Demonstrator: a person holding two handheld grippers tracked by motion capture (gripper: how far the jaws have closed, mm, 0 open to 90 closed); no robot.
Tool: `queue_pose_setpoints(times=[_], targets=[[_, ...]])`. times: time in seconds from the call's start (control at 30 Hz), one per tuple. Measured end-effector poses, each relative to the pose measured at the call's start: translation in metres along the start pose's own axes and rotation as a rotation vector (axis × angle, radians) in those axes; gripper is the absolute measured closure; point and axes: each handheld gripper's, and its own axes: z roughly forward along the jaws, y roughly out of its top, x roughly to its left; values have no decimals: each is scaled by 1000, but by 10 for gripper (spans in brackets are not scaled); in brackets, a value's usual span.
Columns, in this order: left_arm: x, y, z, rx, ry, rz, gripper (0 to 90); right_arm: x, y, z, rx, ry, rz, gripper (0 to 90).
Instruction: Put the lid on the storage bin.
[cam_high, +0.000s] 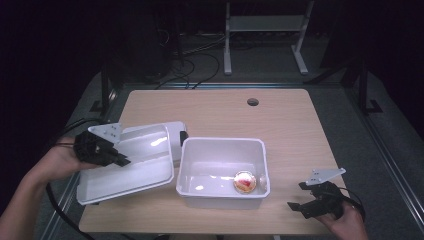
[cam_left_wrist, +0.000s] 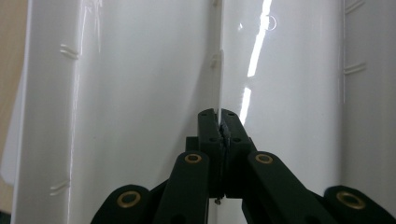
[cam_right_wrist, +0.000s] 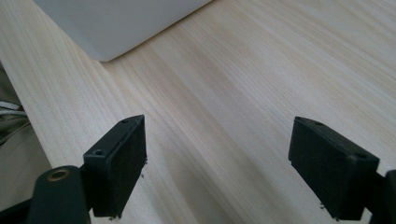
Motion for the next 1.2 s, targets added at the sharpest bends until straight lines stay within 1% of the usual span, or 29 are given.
queue_pose_setpoints(times=[0.1,0.13,0.2,0.27,0.33,0.43,0.53,0.6,0.73,0.77,0.87,0.97,1.07,1.13,1.2], targets=[[3,17,3,-4,-22,17,894,0,0,-1,-5,-3,-1,186],[4,22,4,-8,-29,14,894,0,0,-1,-6,-7,-3,186],[6,31,6,-9,-32,15,894,-1,0,-3,-10,-11,-6,186],[7,42,9,-5,-40,27,894,-1,0,-3,-16,-11,-2,183],[5,53,13,-2,-43,49,894,-2,0,-3,-18,-10,-1,183],[0,74,20,-12,-48,102,894,-2,0,-3,-18,-6,-4,183],[-3,93,28,-8,-54,136,894,-2,-1,-4,-21,-5,-1,182],[-5,105,34,-10,-63,147,894,-1,-1,-4,-25,-8,-2,179],[-7,127,45,3,-73,178,894,-1,-1,-5,-30,-11,3,176],[-9,133,49,-1,-75,176,894,-1,0,-5,-31,-12,5,176],[-14,149,59,7,-87,199,894,-2,0,-5,-31,-11,8,174],[-16,162,67,8,-91,207,894,-2,0,-5,-33,-10,9,174],[-17,172,76,24,-92,212,894,-2,-1,-5,-34,-14,9,173],[-18,176,83,33,-94,205,894,-1,0,-5,-33,-17,5,173],[-20,180,89,41,-104,204,894,-1,0,-5,-31,-16,1,173]])
